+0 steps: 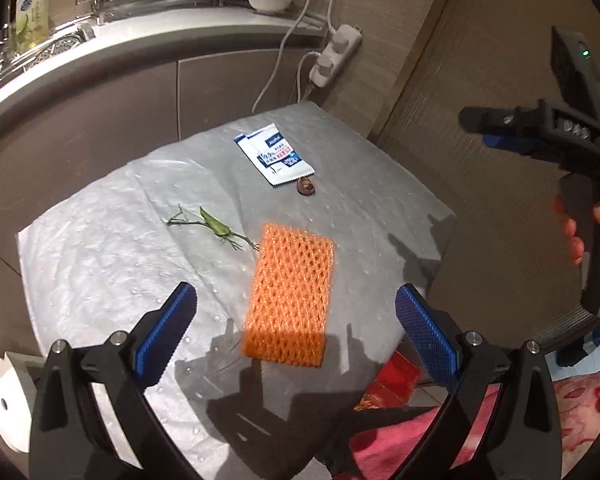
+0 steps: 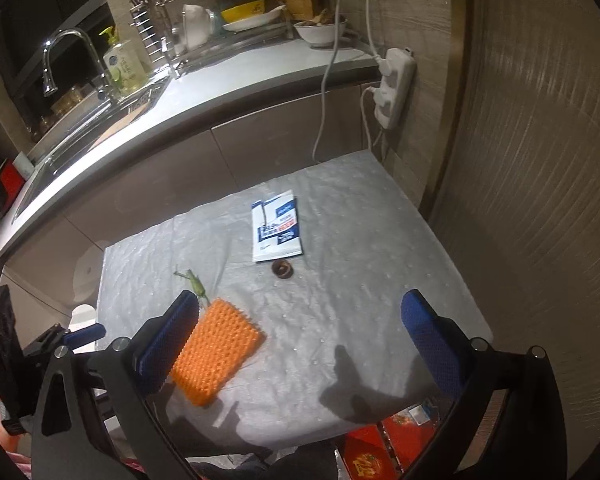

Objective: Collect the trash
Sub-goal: 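Reach to the orange fruit net on the pad and grasp it with the left tool, then grasp the alcohol wipe packet with the right tool while the left tool lifts the fruit net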

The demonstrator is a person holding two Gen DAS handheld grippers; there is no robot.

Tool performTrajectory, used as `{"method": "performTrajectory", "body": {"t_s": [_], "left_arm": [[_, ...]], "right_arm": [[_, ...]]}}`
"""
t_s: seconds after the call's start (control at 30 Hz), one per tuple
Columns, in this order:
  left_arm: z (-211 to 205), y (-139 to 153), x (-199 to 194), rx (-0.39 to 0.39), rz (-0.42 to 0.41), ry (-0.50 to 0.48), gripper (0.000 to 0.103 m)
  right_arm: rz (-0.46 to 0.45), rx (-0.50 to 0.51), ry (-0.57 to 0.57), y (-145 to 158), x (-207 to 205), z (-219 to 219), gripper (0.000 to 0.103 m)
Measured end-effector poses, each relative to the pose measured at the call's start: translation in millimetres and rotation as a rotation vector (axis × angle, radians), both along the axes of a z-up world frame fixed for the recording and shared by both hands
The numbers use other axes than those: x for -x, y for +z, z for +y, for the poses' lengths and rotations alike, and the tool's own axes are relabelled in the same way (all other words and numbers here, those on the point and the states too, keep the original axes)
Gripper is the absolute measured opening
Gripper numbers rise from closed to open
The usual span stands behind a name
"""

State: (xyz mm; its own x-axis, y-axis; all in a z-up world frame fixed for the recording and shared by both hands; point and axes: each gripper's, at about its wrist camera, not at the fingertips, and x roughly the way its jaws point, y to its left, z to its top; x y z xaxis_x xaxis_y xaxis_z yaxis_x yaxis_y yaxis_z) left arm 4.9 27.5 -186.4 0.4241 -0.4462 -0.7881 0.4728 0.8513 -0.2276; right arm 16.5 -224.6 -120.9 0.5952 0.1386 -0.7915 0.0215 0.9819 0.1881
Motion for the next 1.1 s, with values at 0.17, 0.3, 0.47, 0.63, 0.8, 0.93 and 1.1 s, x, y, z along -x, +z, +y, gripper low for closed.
{"method": "performTrajectory", "body": {"t_s": [0.17,0.3,0.47,0.63,0.8,0.93,1.1], "left_arm": [[-30,-45,-15,-0.091,0.054,-0.033,0.095],[-46,-72,-21,-0.164,0.080,-0.048,0.095],[-54,-80,-24,-0.190,0.082,-0.033,0.091],[-62,-87,-29,-0.226,0.129,-0.052,0.057],[-60,-80,-30,-0.198,0.133,-0.060,0.020],[-53,-62,-26,-0.174,0.115,-0.030,0.020],[-28,-10,-14,-0.112,0.056,0.078,0.020]], "right_arm": [[0.011,0.005,-0.035,-1,-4,-36,0.100],[0.030,0.003,-0.041,-6,-10,-54,0.100],[0.041,-0.006,-0.021,-12,-17,-61,0.100],[0.045,-0.026,0.008,-17,-27,-59,0.100],[0.052,-0.047,0.047,-22,-36,-53,0.100],[0.081,-0.070,0.100,-37,-53,-39,0.100],[0.125,-0.070,0.194,-70,-91,-5,0.100]]}}
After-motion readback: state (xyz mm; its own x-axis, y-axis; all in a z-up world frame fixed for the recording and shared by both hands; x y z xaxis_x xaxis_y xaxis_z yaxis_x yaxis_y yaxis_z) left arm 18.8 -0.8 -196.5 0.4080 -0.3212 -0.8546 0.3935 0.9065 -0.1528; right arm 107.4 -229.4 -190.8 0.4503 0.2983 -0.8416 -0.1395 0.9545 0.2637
